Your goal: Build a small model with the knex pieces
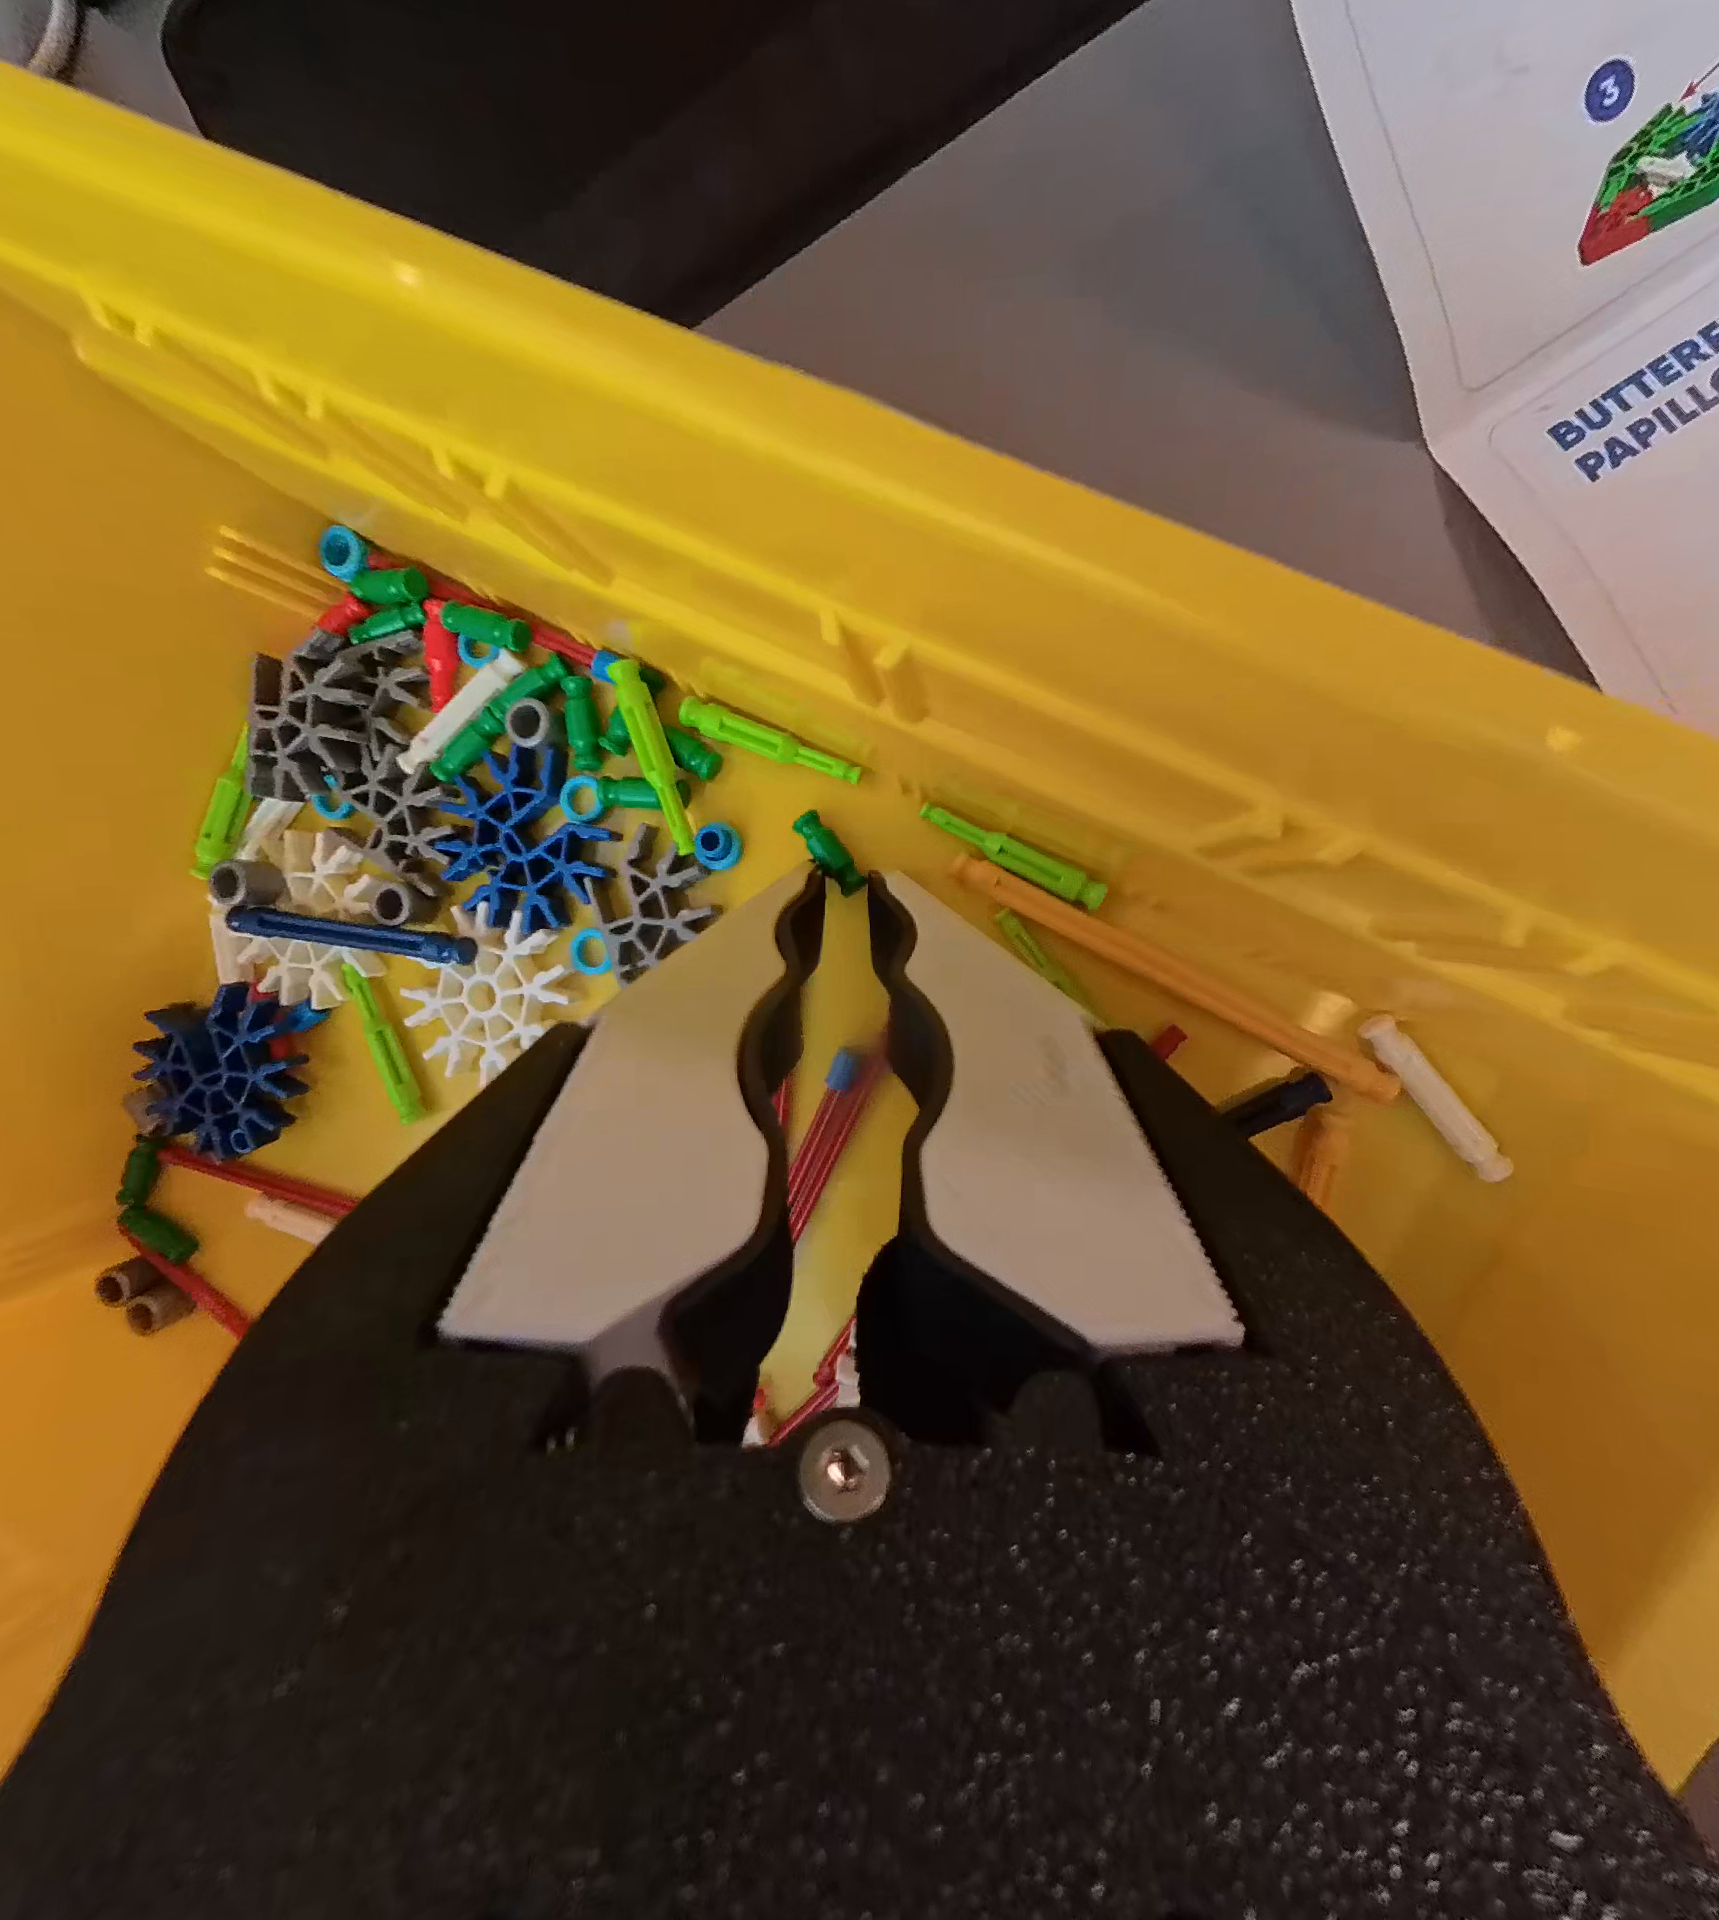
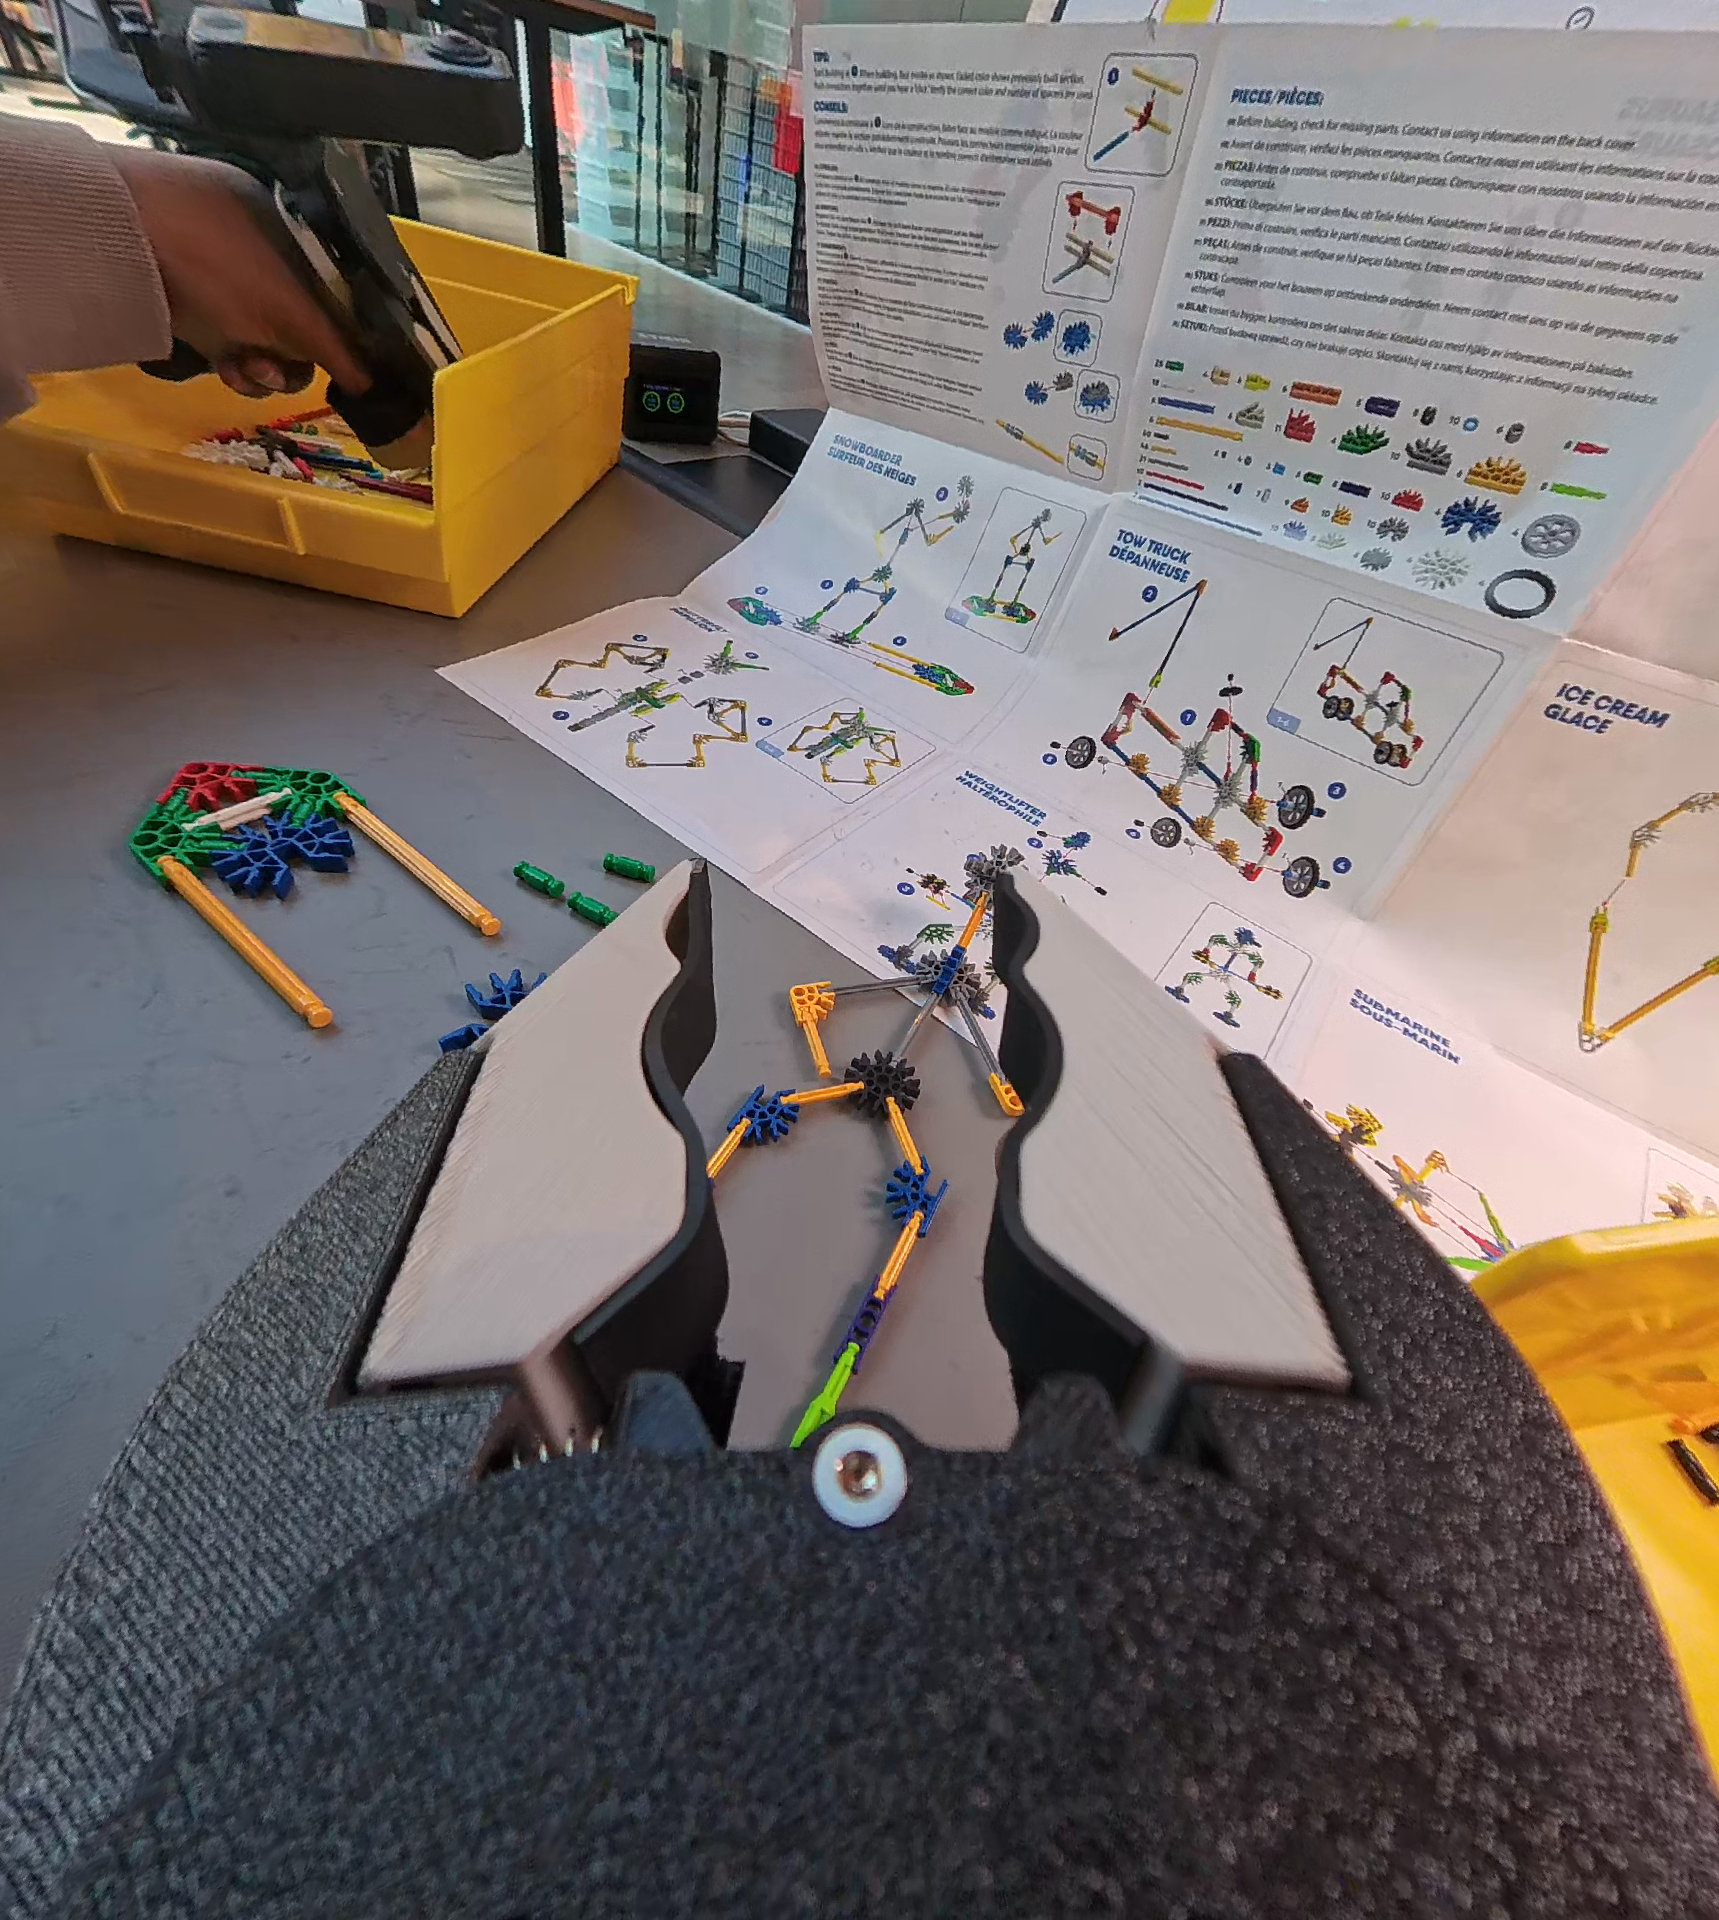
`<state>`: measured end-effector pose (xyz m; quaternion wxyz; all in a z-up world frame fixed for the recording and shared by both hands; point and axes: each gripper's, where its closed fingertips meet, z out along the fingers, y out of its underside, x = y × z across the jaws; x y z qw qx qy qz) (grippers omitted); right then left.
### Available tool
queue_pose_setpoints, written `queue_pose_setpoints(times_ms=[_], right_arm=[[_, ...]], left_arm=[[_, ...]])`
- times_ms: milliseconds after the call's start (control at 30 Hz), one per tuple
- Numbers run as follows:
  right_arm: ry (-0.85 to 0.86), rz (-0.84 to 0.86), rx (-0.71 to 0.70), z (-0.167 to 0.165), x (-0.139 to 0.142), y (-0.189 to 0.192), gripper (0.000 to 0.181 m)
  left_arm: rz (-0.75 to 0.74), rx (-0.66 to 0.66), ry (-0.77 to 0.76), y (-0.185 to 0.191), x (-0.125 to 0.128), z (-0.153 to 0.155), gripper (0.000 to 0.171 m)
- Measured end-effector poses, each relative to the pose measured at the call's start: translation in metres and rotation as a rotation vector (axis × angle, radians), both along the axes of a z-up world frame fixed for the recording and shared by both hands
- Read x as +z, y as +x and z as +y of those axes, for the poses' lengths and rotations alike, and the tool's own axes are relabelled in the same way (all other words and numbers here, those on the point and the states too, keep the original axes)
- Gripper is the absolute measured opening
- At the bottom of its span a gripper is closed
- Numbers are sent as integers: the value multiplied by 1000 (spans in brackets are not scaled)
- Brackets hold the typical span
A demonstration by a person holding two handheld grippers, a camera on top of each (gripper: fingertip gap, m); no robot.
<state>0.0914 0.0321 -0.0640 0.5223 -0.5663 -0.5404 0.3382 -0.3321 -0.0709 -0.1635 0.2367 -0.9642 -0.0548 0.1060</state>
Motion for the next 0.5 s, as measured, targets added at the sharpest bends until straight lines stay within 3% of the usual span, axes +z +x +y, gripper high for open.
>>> queue_pose_setpoints(times_ms=[333,500], right_arm=[[-3,-9,5,-1,-3,-1,53],[-1,-5,0,0,-1,0,53]], left_arm=[[-168,43,32,1,-2,4,5],[-142,44,73,1,4,6,5]])
